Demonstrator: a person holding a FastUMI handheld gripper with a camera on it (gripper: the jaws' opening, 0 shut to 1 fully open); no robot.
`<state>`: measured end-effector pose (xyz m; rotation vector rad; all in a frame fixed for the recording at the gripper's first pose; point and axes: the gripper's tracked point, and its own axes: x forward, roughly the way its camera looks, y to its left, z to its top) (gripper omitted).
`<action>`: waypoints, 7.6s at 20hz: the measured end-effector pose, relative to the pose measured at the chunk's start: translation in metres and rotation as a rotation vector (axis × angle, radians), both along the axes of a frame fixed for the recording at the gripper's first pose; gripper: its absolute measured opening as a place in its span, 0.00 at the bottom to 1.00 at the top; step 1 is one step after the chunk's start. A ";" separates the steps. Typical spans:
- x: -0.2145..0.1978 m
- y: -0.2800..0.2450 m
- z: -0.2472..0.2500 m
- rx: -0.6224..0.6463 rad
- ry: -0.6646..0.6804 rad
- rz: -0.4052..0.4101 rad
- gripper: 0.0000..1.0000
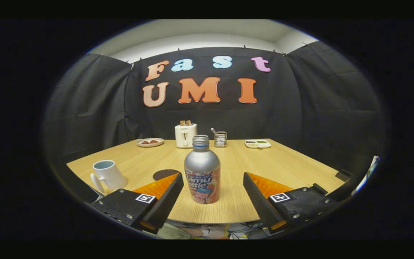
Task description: Take the bottle from table, then pour the juice into the cup, finally place the bottle on the coaster
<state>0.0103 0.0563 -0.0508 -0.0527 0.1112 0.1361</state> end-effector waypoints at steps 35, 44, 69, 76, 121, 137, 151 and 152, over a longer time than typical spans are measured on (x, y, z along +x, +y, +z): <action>0.033 0.039 -0.050 -0.133 0.039 -0.034 0.72; 0.029 0.065 -0.042 -0.286 0.039 -0.056 0.72; 0.017 0.111 0.014 -1.185 -0.274 -0.085 0.71; 0.016 0.121 0.024 -1.372 -0.340 -0.085 0.71; 0.019 0.146 0.044 -1.789 -0.452 -0.004 0.71; 0.021 0.147 0.045 -1.838 -0.449 0.005 0.70; 0.023 0.147 0.046 -1.879 -0.455 0.019 0.71; 0.022 0.147 0.046 -1.881 -0.457 0.019 0.71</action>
